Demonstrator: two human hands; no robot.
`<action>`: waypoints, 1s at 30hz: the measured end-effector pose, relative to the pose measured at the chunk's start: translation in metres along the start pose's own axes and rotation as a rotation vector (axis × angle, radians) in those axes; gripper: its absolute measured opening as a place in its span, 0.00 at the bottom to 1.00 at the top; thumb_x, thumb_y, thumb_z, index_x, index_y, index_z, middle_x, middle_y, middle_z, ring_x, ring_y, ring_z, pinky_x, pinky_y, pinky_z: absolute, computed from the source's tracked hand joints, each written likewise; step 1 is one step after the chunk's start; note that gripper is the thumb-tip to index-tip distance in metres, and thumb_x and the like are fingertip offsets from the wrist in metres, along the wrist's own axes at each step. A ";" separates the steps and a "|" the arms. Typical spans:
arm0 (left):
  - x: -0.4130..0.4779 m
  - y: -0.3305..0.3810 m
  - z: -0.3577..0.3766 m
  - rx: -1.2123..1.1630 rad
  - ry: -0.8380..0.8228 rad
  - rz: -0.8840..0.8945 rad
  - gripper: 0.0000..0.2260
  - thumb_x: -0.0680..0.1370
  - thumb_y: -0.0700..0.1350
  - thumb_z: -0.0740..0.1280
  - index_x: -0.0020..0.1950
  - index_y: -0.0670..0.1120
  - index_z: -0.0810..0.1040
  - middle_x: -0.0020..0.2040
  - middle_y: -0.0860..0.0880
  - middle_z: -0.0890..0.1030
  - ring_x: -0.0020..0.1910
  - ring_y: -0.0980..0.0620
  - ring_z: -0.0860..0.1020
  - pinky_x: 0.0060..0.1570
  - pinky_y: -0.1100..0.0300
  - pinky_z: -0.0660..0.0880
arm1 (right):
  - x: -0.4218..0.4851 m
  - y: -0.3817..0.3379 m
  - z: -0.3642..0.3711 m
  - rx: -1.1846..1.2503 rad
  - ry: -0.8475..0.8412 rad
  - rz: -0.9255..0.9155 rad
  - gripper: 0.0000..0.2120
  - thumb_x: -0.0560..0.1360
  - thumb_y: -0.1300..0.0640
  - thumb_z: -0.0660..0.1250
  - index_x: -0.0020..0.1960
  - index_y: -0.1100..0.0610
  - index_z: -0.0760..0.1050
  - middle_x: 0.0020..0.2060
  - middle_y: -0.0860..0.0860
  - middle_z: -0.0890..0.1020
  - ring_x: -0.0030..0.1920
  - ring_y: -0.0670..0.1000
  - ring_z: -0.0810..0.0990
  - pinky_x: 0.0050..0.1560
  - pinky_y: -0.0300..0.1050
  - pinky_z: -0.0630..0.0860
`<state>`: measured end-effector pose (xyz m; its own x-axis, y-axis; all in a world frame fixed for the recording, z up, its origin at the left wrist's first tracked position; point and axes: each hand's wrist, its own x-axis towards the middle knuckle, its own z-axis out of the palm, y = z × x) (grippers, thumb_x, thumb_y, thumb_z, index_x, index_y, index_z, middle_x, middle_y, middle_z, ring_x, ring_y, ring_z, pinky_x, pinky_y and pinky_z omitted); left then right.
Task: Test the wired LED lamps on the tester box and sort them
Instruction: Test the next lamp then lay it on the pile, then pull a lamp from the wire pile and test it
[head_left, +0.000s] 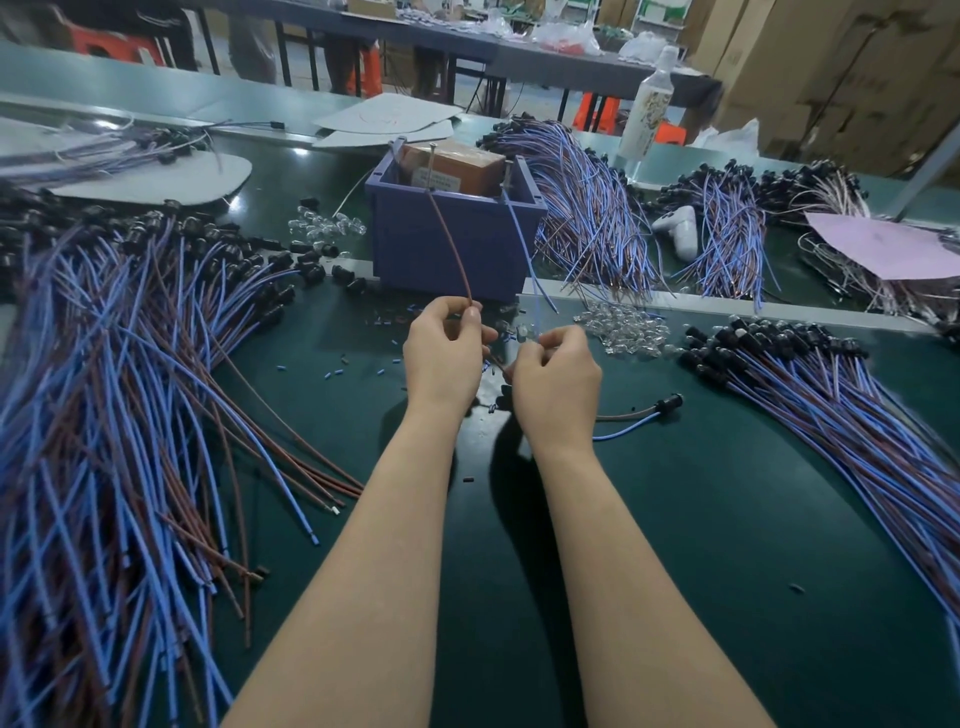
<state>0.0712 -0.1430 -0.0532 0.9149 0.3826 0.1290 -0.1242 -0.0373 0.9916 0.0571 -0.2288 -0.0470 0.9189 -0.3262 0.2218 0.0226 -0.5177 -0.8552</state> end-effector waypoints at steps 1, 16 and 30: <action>0.000 0.000 0.000 -0.001 -0.003 -0.002 0.05 0.80 0.40 0.61 0.50 0.44 0.76 0.34 0.51 0.80 0.30 0.56 0.76 0.45 0.55 0.76 | 0.000 0.000 0.000 0.002 -0.003 0.005 0.02 0.75 0.61 0.59 0.47 0.58 0.69 0.40 0.56 0.80 0.45 0.57 0.78 0.46 0.48 0.72; 0.004 0.001 -0.001 -0.006 -0.001 -0.036 0.06 0.80 0.40 0.60 0.51 0.43 0.76 0.34 0.51 0.80 0.24 0.64 0.73 0.41 0.59 0.75 | 0.003 0.000 -0.002 0.017 -0.030 0.034 0.03 0.75 0.60 0.59 0.47 0.59 0.69 0.42 0.58 0.81 0.49 0.59 0.78 0.51 0.55 0.75; -0.003 0.022 -0.002 -0.040 -0.046 -0.017 0.05 0.80 0.39 0.62 0.52 0.41 0.77 0.42 0.46 0.80 0.36 0.52 0.78 0.47 0.51 0.78 | 0.003 -0.016 -0.019 0.012 -0.352 -0.126 0.08 0.79 0.57 0.60 0.50 0.58 0.77 0.43 0.54 0.83 0.48 0.55 0.81 0.52 0.48 0.75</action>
<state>0.0644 -0.1429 -0.0317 0.9336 0.3398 0.1139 -0.1231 0.0057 0.9924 0.0523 -0.2367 -0.0238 0.9878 0.0326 0.1524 0.1466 -0.5260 -0.8377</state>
